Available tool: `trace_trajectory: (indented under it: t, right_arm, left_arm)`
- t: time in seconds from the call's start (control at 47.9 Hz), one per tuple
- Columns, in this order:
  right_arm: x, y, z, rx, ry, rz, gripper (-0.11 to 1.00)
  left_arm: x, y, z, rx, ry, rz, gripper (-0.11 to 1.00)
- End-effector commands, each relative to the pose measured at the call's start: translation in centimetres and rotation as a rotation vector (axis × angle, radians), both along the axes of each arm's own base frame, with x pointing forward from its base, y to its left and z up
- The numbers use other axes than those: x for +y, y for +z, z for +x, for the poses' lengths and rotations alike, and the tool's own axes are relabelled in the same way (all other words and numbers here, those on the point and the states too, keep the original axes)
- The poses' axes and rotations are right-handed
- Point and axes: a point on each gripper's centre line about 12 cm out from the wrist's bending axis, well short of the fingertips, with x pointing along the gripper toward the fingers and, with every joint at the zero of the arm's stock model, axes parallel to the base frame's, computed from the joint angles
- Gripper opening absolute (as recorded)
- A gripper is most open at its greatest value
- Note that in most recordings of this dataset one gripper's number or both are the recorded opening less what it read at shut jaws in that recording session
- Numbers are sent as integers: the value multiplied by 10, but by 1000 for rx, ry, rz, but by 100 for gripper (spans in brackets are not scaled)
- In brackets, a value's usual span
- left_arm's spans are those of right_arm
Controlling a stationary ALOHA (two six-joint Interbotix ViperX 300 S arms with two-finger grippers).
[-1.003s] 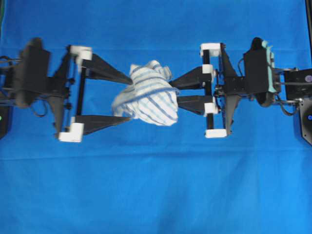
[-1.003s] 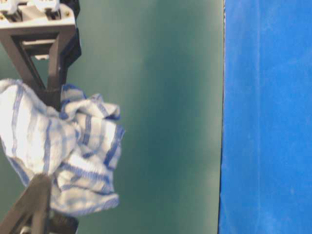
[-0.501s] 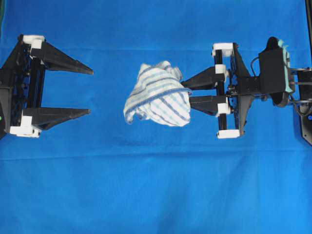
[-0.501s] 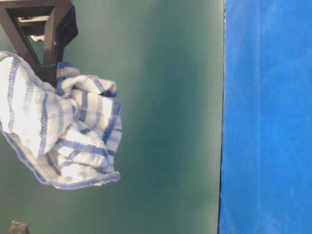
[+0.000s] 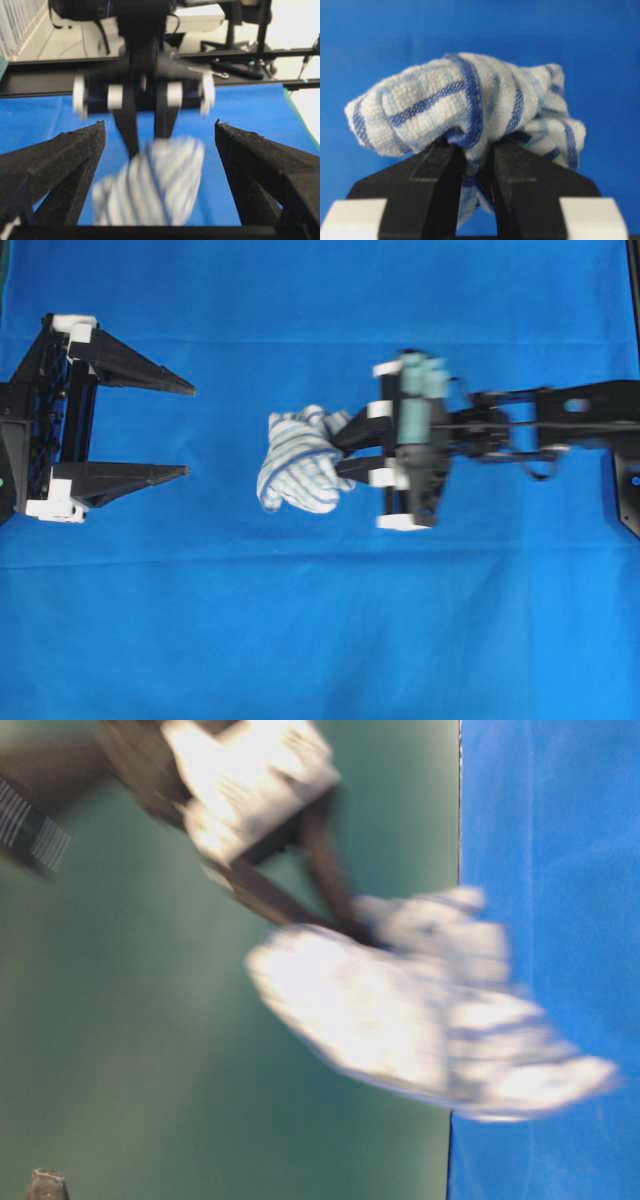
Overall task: Hand over the towel.
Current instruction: 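Lower the towel with the right gripper onto the table, then open the right gripper and withdraw it to the right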
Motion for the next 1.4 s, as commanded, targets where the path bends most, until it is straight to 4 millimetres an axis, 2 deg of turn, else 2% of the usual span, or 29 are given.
trace_trajectory:
  t: [0.0, 0.209, 0.334, 0.731, 0.94, 1.086, 1.149, 1.253, 1.379]
  right_arm:
    - [-4, -13, 16, 83, -13, 6, 23]
    - [-16, -70, 33, 207, -40, 9, 22]
    - [-17, -90, 35, 241, -43, 11, 23]
    - [-17, -95, 34, 251, -62, 35, 23]
    - [-18, -94, 35, 243, -92, 67, 24]
    - [-18, -81, 31, 228, -90, 65, 62]
    - [-18, -69, 28, 207, -88, 63, 71]
    - [-17, -42, 20, 152, -84, 59, 67]
    - [-17, -5, 7, 68, -75, 44, 68]
  left_arm:
    - [-1, 6, 0, -20, -5, 0, 90]
    - [-1, 6, 0, -18, -5, 0, 90]
    - [-1, 6, 0, -18, -5, 0, 90]
    - [-1, 4, 0, -14, -5, 1, 90]
    - [-1, 4, 0, -14, -5, 1, 90]
    - [-1, 3, 0, -11, -5, 1, 90]
    - [-1, 2, -1, -9, -5, 1, 90]
    - [-1, 2, 0, -8, -3, 1, 90]
    - [-1, 2, -1, -8, -5, 1, 90]
